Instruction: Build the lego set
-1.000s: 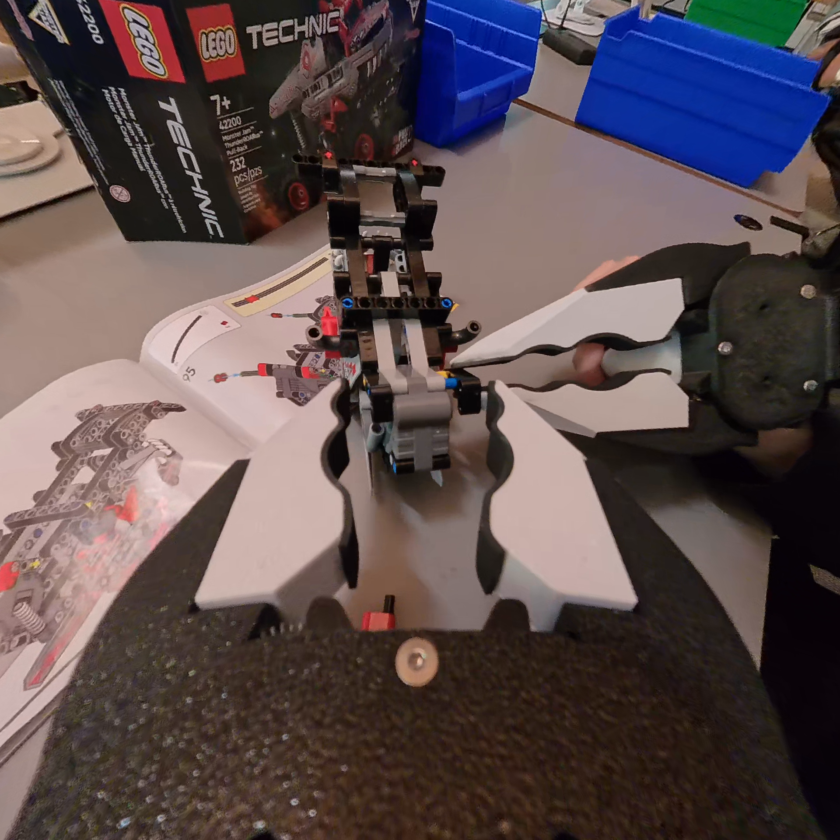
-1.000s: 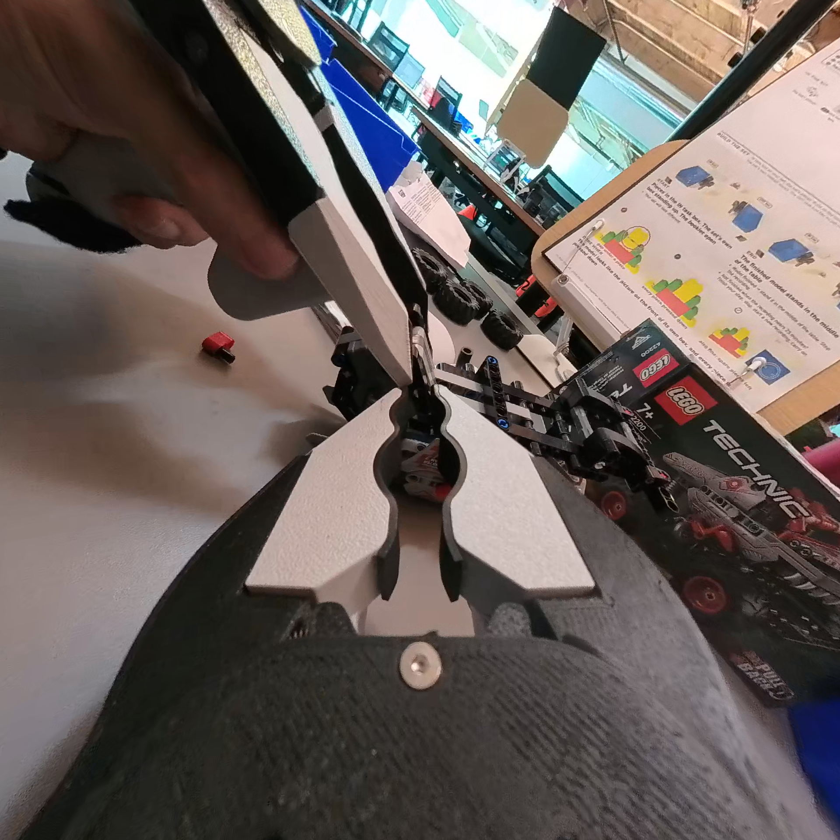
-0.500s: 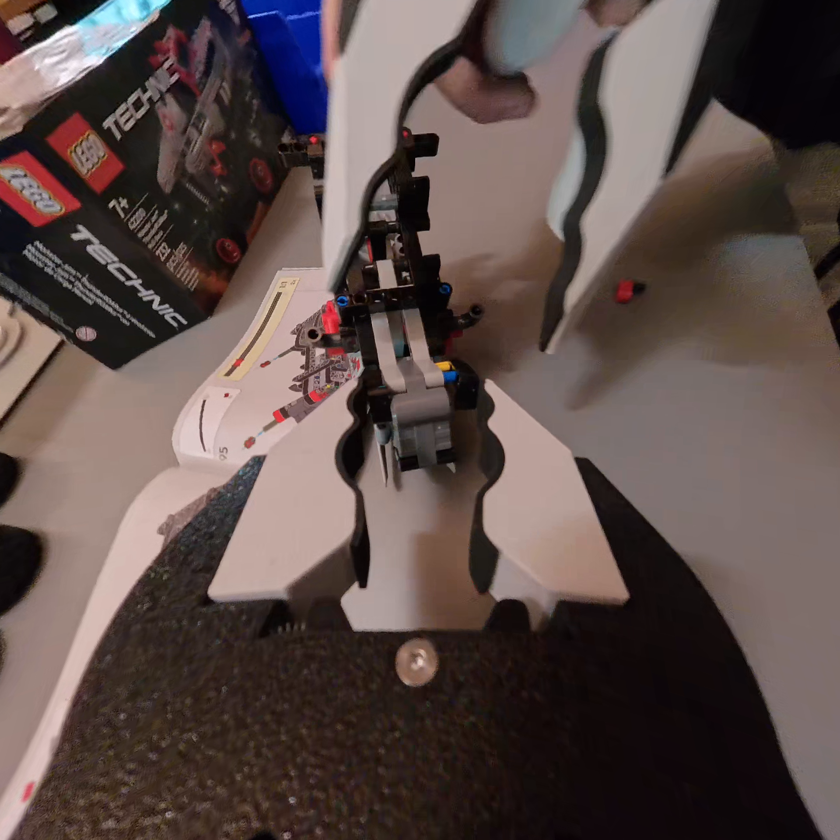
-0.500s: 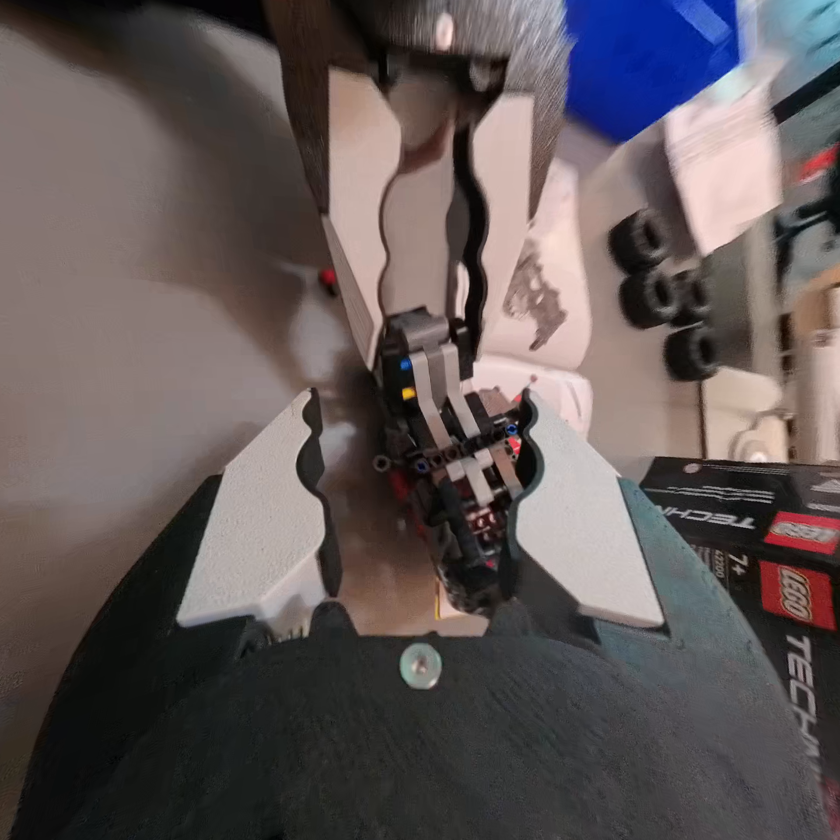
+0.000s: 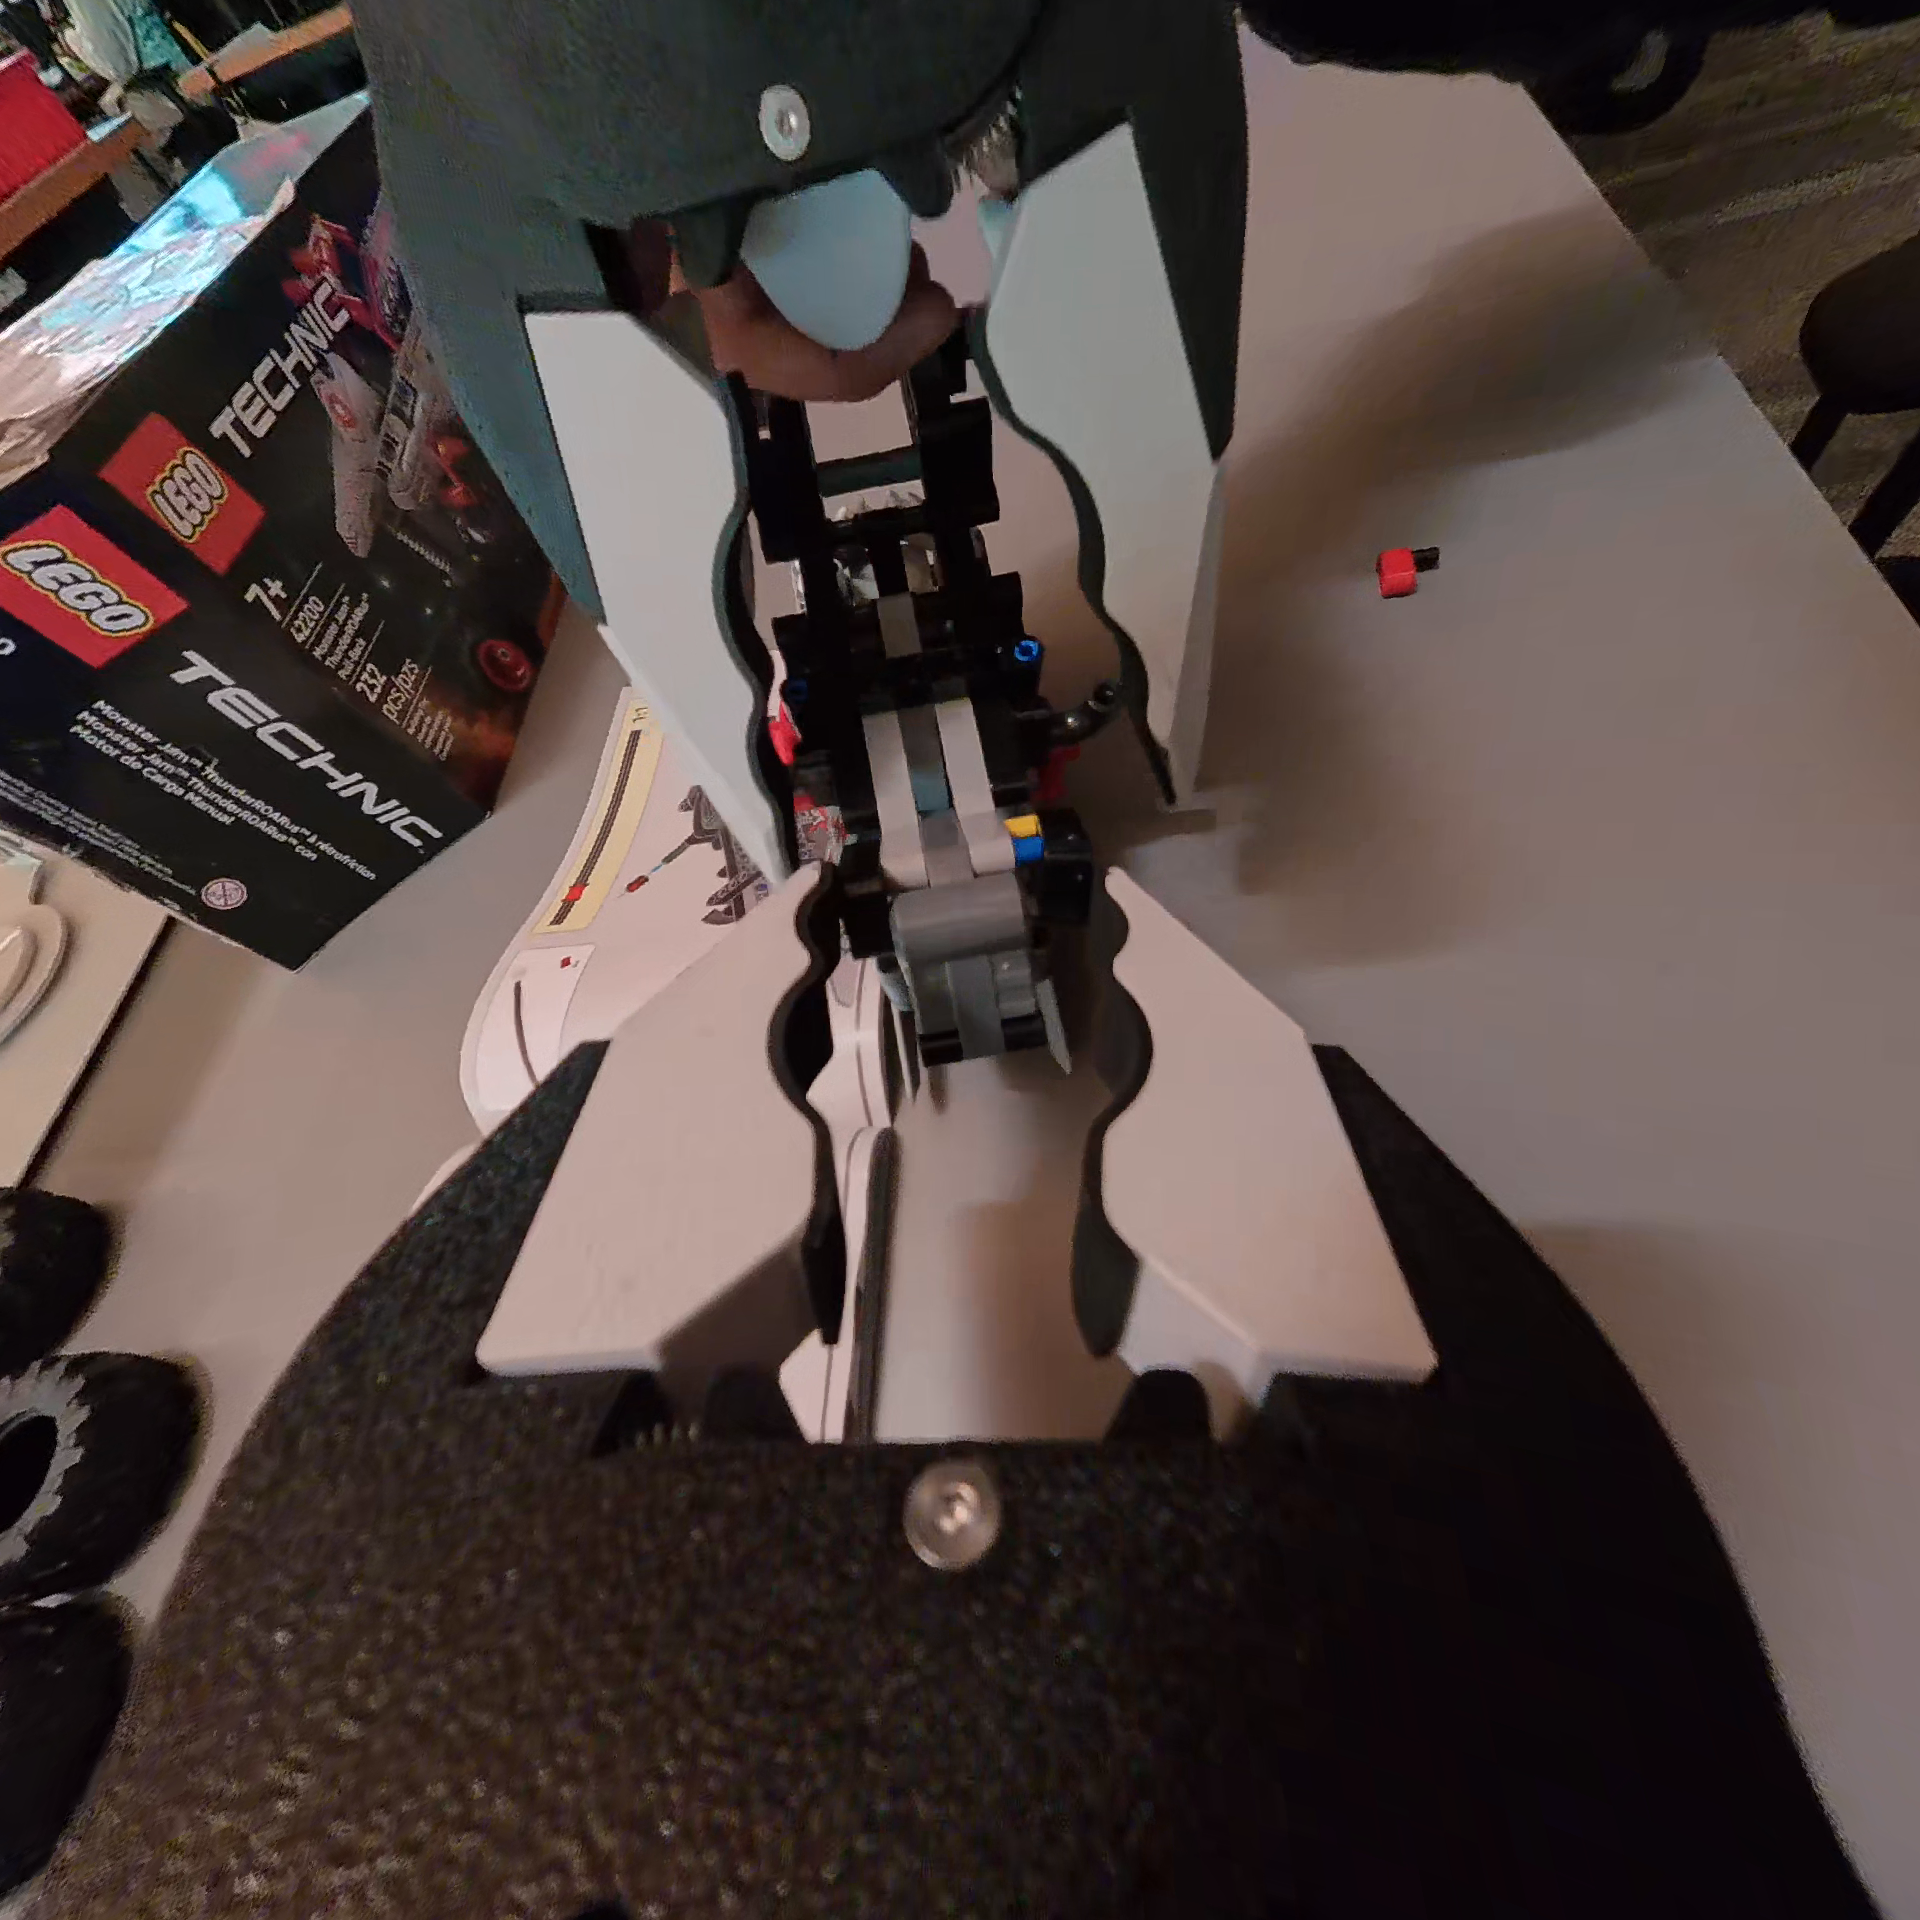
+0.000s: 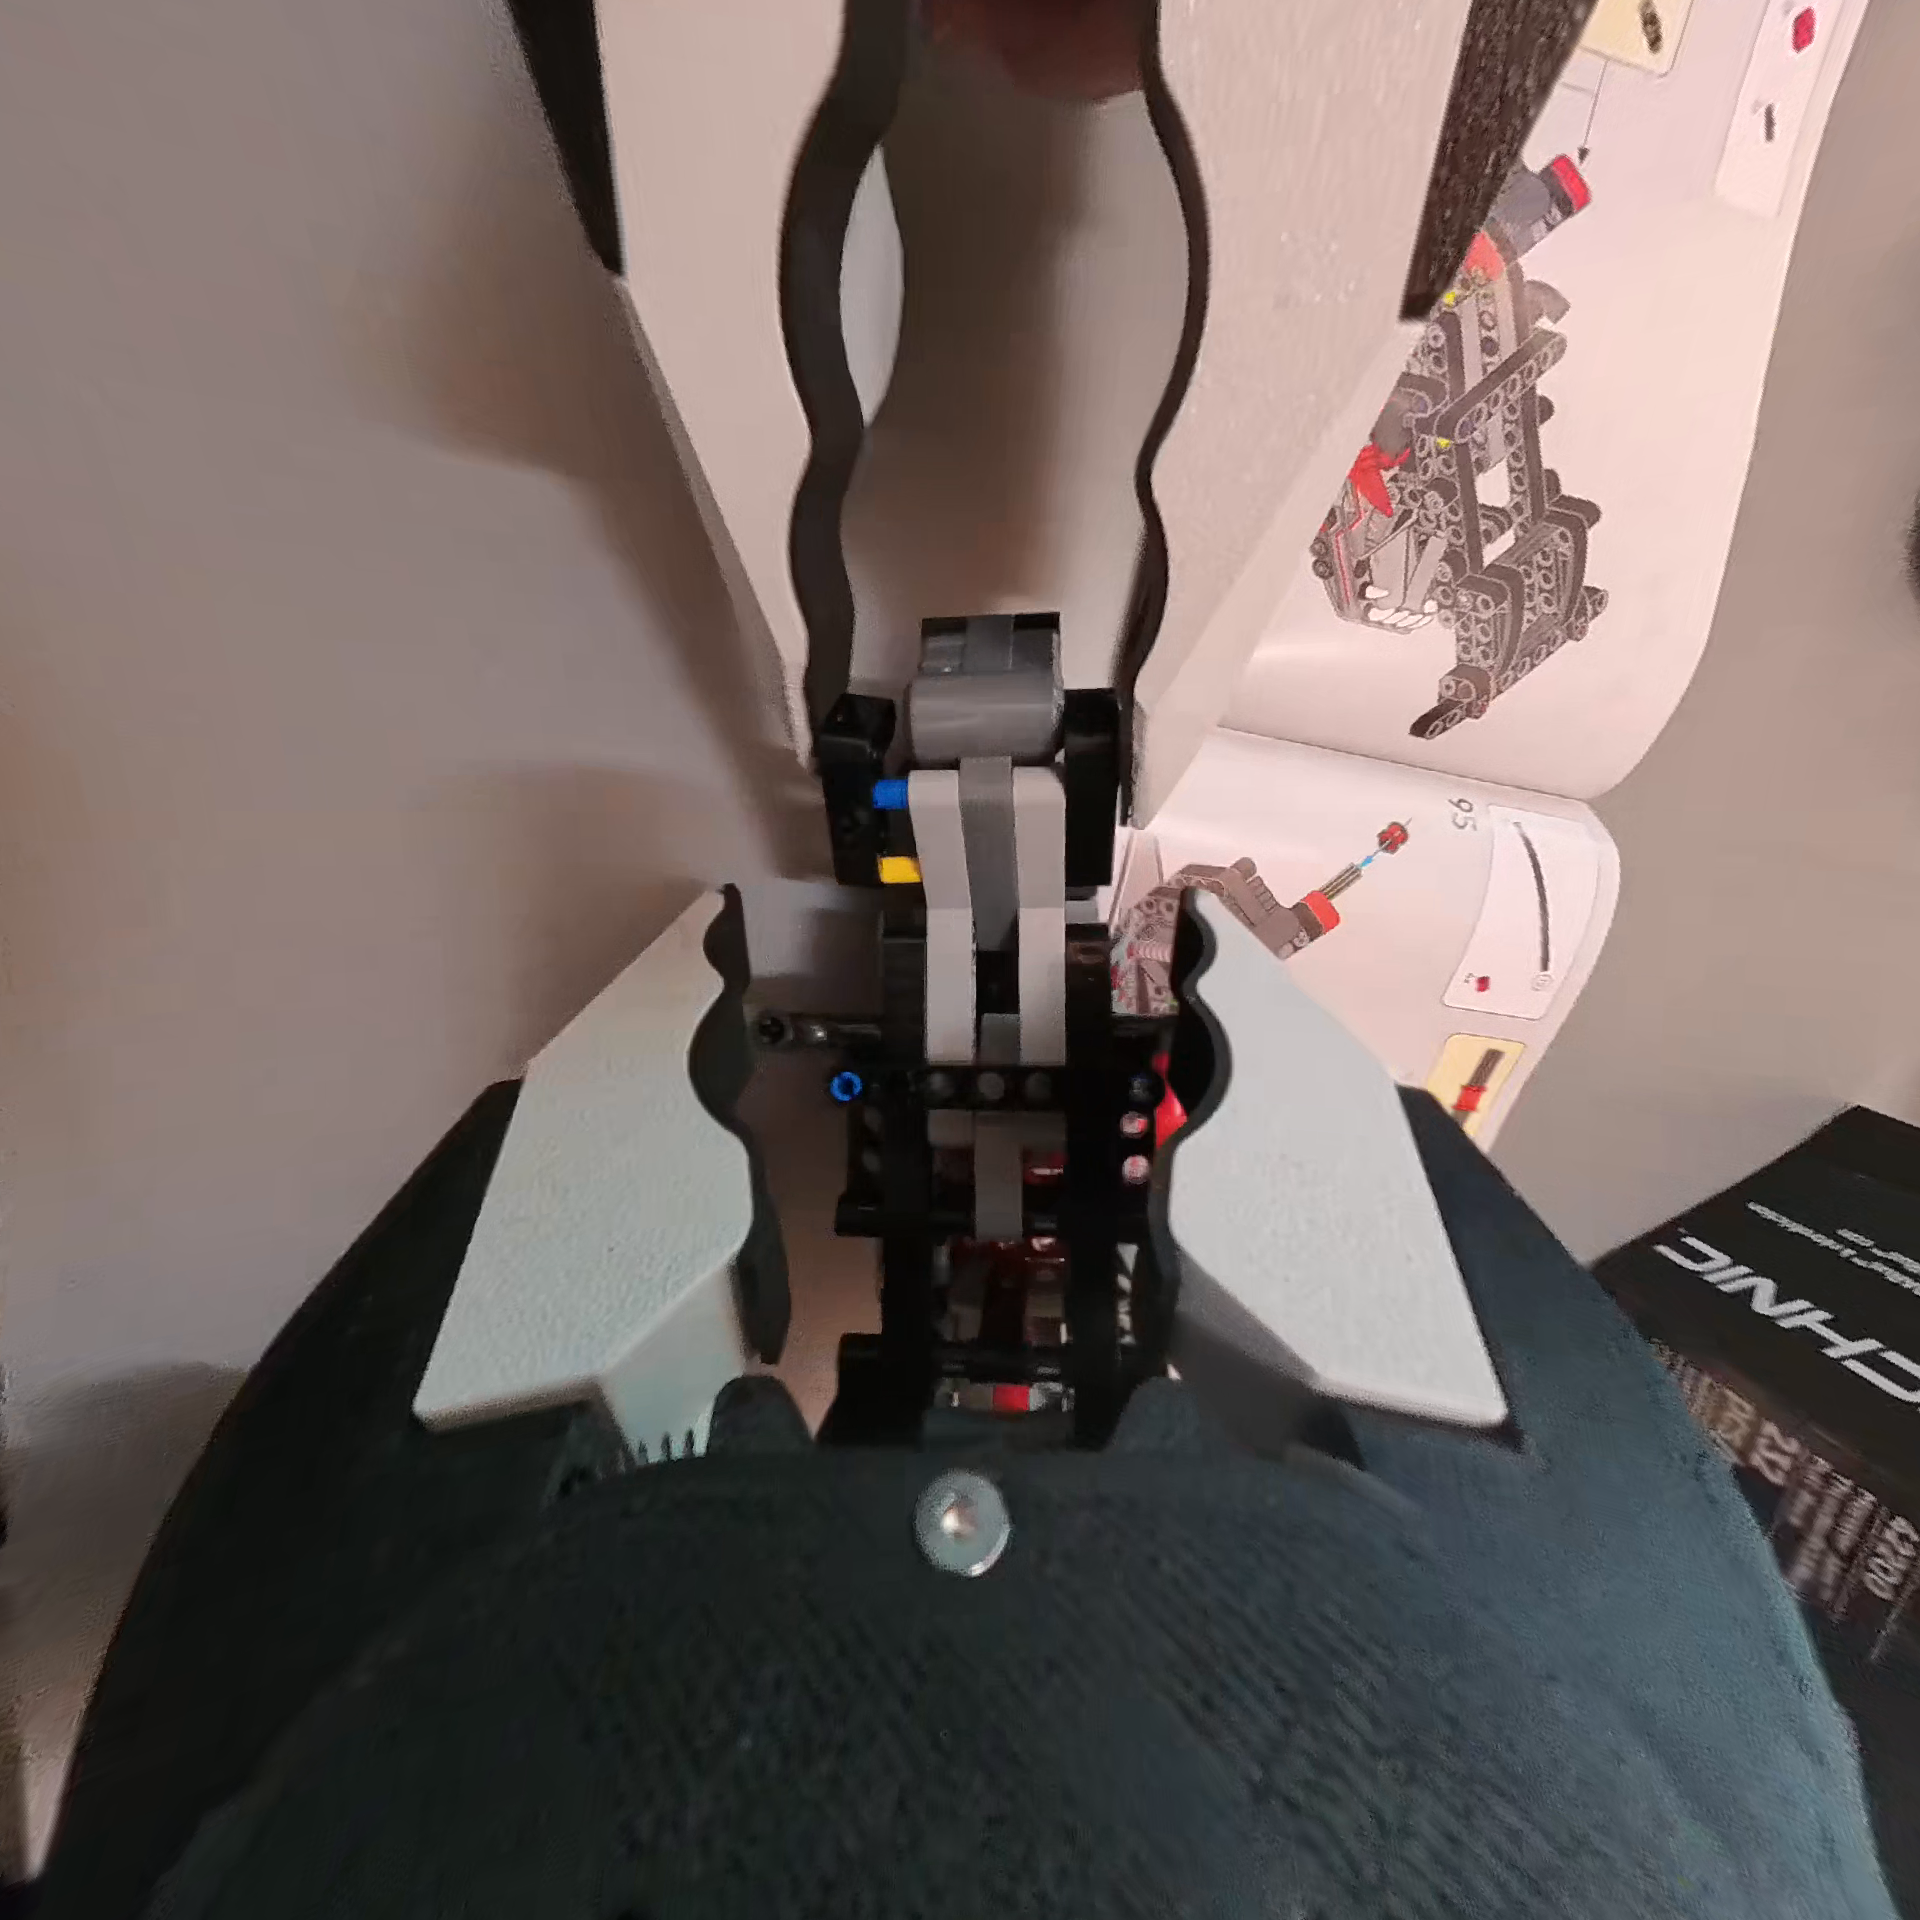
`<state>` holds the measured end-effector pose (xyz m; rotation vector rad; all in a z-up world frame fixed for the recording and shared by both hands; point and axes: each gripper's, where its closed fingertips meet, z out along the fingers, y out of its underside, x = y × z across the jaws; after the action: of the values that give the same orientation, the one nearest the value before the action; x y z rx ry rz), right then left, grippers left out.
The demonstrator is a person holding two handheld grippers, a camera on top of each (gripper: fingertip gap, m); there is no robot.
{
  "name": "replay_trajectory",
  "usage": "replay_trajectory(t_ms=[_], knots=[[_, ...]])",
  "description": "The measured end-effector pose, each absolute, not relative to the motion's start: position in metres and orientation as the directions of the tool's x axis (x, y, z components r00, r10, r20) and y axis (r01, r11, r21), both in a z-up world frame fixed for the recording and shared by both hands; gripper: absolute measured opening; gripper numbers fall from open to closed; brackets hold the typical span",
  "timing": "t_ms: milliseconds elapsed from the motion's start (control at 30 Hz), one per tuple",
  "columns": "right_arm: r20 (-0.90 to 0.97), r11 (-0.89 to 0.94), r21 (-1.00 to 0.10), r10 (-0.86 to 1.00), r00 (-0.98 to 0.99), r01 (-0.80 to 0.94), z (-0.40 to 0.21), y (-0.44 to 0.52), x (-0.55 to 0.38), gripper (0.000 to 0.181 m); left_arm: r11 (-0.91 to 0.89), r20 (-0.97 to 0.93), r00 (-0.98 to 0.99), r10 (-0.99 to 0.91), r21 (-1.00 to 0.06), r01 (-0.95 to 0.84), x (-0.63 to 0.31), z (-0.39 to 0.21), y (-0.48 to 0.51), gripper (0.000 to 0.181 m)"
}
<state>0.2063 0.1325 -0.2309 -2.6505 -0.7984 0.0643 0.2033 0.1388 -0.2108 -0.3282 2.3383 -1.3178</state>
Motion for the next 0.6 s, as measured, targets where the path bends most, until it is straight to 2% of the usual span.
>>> replay_trajectory(t_ms=[133, 167, 300, 467, 600], knots=[[-0.029, -0.794, -0.453, 0.467, 0.884, 0.405, -0.22, 0.146, 0.206, 0.071, 0.513, -0.238, -0.886, -0.398, -0.859, 0.001, 0.206, -0.212, 0.142, 0.045], [-0.047, -0.801, -0.447, 0.467, 0.883, 0.399, -0.223, 0.145, 0.205, 0.068, 0.513, -0.239, -0.887, -0.395, -0.858, 0.002, 0.207, -0.212, 0.142, 0.045], [0.007, -0.812, -0.361, 0.489, 0.872, 0.459, -0.237, 0.141, 0.213, 0.077, 0.514, -0.252, -0.888, -0.386, -0.857, 0.02, 0.206, -0.213, 0.142, 0.045], [-0.022, -0.784, -0.384, 0.536, 0.844, 0.488, -0.233, 0.146, 0.21, 0.058, 0.506, -0.252, -0.885, -0.391, -0.862, 0.022, 0.207, -0.213, 0.143, 0.045], [-0.021, -0.785, -0.333, 0.56, 0.828, 0.523, -0.244, 0.138, 0.212, 0.058, 0.509, -0.262, -0.879, -0.398, -0.86, 0.026, 0.207, -0.213, 0.142, 0.045]])
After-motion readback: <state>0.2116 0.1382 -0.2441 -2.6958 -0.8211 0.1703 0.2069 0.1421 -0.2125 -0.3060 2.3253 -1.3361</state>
